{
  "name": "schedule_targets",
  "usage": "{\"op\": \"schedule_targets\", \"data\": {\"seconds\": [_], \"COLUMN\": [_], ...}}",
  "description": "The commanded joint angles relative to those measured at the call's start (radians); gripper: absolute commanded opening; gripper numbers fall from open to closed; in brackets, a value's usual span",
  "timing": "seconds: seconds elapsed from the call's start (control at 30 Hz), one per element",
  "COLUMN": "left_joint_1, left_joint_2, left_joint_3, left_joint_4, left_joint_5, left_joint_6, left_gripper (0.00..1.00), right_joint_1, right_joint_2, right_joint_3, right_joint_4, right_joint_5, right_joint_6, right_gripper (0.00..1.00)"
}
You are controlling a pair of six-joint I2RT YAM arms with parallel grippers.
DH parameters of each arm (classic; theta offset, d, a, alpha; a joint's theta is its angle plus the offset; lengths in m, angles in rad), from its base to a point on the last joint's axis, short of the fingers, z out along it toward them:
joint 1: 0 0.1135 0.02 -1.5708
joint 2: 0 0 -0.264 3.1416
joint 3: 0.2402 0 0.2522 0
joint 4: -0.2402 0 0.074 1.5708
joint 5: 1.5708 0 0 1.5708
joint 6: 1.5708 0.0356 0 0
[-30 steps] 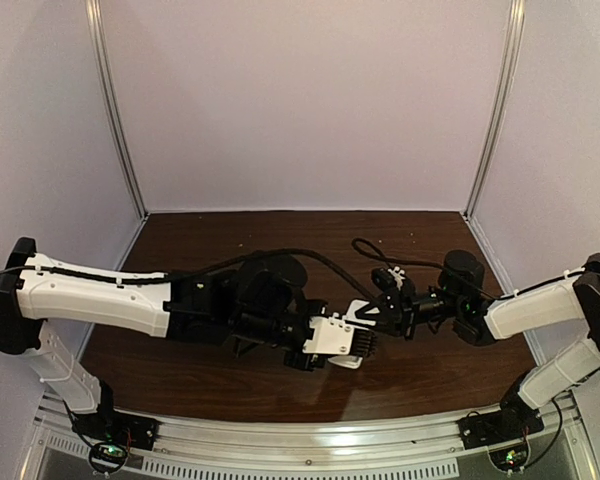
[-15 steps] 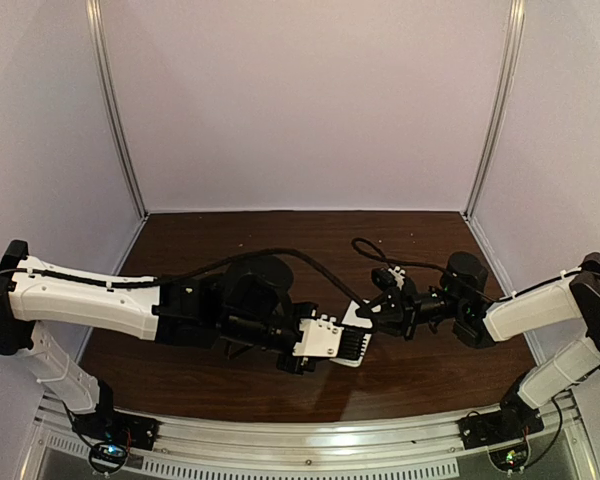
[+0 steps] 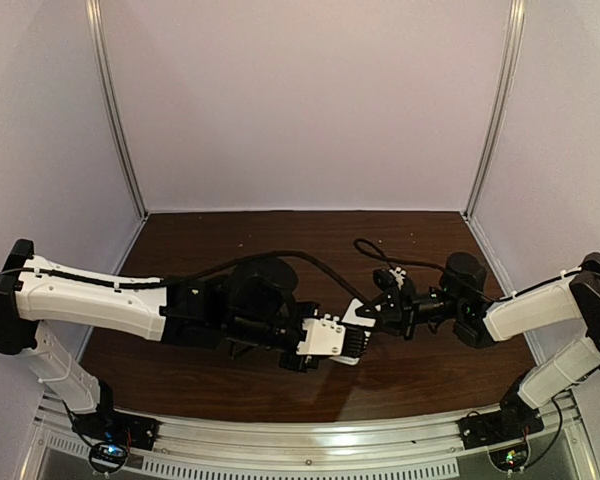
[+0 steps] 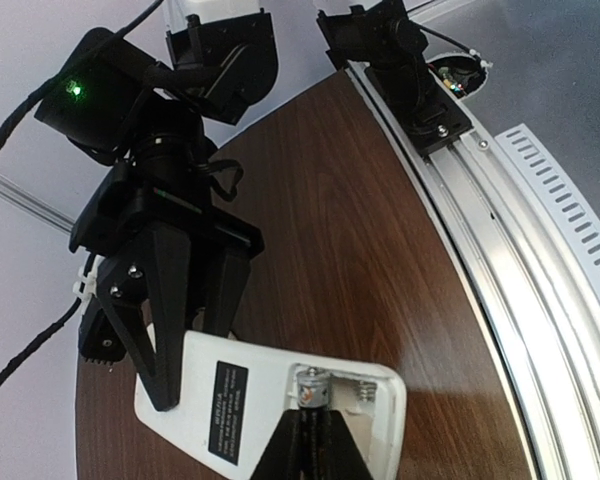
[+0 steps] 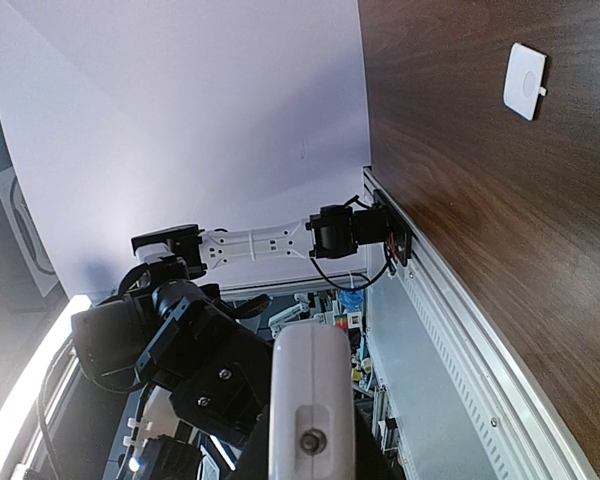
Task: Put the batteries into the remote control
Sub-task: Place the battery in the battery compartment, then load the battery into the battery compartment.
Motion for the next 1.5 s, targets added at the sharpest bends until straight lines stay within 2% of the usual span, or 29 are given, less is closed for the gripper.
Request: {"op": "schedule_targets", "data": {"seconds": [0.0,0.2,0.5,0.67,1.03,1.1,1.2,1.23,1.3,1.47], "left_joint_1": [0.024,0.024,0.024,0.024,0.024,0.028,0.049,0.058,0.077,0.143], "left_joint_2": [0.031,0.026,-0.019,-0.02,-0.062,-0.088,-0.141,-0.159,-0.2,-0.233], "left_joint_3": [-0.003,0.001,-0.01,-0.01,-0.02,-0.019,-0.023,-0.032,-0.058,-0.077], "left_joint_4": [-0.054,-0.077,-0.073,-0.077,-0.048,-0.034,-0.007,0.006,0.031,0.004], "left_joint_5": [-0.111,-0.11,-0.052,-0.015,-0.046,-0.07,-0.095,-0.107,-0.145,-0.102], "left_joint_6": [0.032,0.033,0.024,0.012,-0.06,-0.111,-0.237,-0.284,-0.394,-0.695], "left_gripper": [0.1,0.24,0.29,0.39,0.47,0.5,0.65,0.72,0.95,0.97], "right_joint_1": [0.006,0.006,0.003,0.001,-0.006,-0.008,-0.008,-0.008,-0.008,-0.008], "right_joint_2": [-0.015,-0.007,0.01,0.016,0.026,0.033,0.042,0.044,0.045,0.055], "right_joint_3": [0.004,0.002,-0.004,-0.005,-0.015,-0.016,-0.01,-0.007,-0.001,0.007], "right_joint_4": [0.043,0.044,0.044,0.039,0.043,0.05,0.054,0.052,0.044,0.032], "right_joint_5": [-0.049,-0.049,-0.044,-0.036,-0.011,-0.003,0.013,0.017,0.027,0.043], "right_joint_6": [0.002,0.0,-0.005,-0.008,-0.016,-0.017,-0.028,-0.033,-0.046,-0.067], "right_gripper": [0.0,0.0,0.0,0.0,0.0,0.0,0.0,0.0,0.0,0.0]}}
